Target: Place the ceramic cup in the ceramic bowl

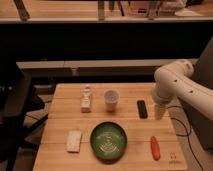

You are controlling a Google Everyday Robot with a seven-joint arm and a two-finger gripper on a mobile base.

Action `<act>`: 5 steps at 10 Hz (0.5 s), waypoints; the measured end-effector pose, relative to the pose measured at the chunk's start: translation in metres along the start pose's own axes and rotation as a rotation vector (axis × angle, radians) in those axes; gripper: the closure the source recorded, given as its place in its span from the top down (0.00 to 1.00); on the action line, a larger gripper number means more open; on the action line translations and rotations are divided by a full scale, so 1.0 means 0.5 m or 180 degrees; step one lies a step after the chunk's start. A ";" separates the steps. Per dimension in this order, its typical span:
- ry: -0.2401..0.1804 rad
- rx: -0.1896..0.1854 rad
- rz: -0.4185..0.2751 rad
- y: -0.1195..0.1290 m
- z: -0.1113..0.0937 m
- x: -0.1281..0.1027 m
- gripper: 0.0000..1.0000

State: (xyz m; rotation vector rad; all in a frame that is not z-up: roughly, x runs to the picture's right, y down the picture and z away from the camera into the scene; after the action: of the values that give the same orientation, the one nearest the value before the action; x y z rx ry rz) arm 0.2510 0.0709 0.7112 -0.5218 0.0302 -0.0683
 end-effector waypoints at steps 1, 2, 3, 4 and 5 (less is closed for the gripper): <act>0.0014 0.0016 -0.0042 -0.004 0.002 -0.002 0.80; 0.0017 0.0021 -0.0087 -0.010 0.005 -0.008 0.80; -0.0006 0.0031 -0.0149 -0.026 0.010 -0.029 0.80; -0.0026 0.0056 -0.0225 -0.050 0.013 -0.054 0.80; -0.0029 0.0056 -0.0266 -0.058 0.016 -0.063 0.80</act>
State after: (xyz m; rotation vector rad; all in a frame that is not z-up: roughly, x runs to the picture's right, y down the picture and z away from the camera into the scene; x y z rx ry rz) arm 0.2184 0.0519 0.7328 -0.5058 -0.0011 -0.1477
